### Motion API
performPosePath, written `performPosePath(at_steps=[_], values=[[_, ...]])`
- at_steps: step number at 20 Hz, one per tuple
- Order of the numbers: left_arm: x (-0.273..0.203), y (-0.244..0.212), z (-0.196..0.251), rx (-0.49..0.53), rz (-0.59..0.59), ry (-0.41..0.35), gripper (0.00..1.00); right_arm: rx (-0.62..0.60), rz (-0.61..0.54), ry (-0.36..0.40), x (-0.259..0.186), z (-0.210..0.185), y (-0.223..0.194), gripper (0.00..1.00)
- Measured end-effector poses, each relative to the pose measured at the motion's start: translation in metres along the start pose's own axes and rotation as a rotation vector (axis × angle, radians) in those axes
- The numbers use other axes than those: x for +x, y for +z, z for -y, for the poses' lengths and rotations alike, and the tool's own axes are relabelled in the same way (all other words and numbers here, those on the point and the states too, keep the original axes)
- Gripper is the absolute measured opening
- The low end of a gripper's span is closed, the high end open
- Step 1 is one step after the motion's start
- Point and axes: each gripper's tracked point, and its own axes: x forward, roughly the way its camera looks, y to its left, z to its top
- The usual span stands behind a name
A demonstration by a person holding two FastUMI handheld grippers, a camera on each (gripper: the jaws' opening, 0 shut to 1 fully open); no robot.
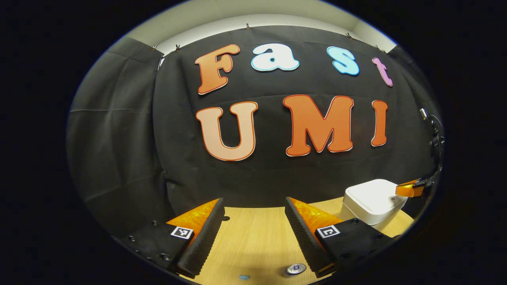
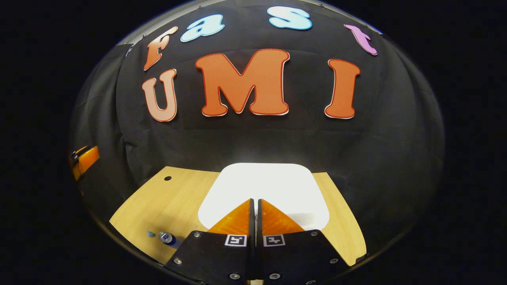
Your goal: Press the lid of the desktop garbage bin to open it, pick up the crumpled paper on the desktop and throw it into the bin, then pick up the pop can on the desktop and drop it into the bin, and finally close the garbage bin lid.
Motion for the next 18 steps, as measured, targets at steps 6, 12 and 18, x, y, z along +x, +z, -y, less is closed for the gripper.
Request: performPosePath(at_steps=[6, 12, 18], values=[[-0.006, -0.023, 0.011, 0.012, -0.070, 0.020, 0.97, -0.007, -0.044, 0.049, 0.008, 0.001, -0.012, 0.01], [-0.016, -0.050, 0.023, -0.040, -0.163, 0.069, 0.99, 0.003, -0.082, 0.146, 0.003, 0.002, -0.019, 0.01], [-0.023, -0.065, 0.011, -0.026, -0.198, 0.115, 0.99, -0.053, 0.015, 0.162, -0.002, 0.003, 0.002, 0.01]])
